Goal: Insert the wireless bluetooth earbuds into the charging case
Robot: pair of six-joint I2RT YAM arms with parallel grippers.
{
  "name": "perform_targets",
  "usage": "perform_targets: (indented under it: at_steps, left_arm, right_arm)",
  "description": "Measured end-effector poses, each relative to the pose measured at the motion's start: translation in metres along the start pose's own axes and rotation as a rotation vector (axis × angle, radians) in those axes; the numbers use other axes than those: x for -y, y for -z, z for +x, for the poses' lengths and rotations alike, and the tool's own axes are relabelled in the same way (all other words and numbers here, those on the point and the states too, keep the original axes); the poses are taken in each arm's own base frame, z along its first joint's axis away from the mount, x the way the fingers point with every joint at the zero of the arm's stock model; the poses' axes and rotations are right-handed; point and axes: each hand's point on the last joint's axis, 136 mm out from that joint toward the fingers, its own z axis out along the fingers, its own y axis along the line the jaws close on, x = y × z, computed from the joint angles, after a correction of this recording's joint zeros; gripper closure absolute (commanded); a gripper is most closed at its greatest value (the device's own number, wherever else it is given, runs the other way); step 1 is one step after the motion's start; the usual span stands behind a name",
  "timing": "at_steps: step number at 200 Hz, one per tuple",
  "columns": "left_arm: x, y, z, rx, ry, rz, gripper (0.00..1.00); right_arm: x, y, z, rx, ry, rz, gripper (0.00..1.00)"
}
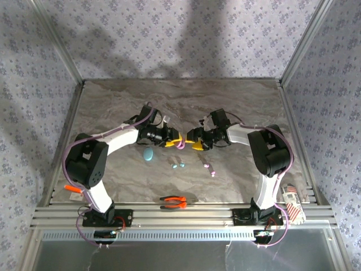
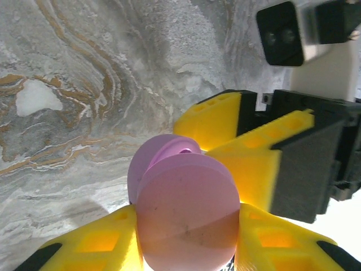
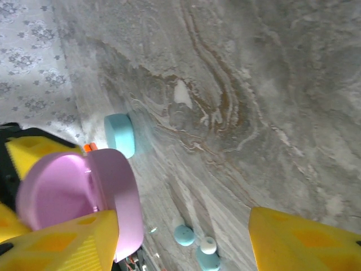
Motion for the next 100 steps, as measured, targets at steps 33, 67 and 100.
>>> perform_targets:
  at_steps: [33,67,100]
  left_arm:
    - [0.006,0.003,0.0,0.005,-0.013,0.015,0.64]
    - [0.005,0.003,0.0,0.005,-0.013,0.014,0.64]
    - [0.005,0.003,0.0,0.005,-0.013,0.014,0.64]
  right_arm:
    - [0.006,0.003,0.003,-0.006,-0.016,0.013,0.36]
    - [0.01,0.022,0.001,0.031,-0.038,0.024,0.42]
    - [-0.006,0.043,-0.008,0.086,-0.005,-0.013,1.0]
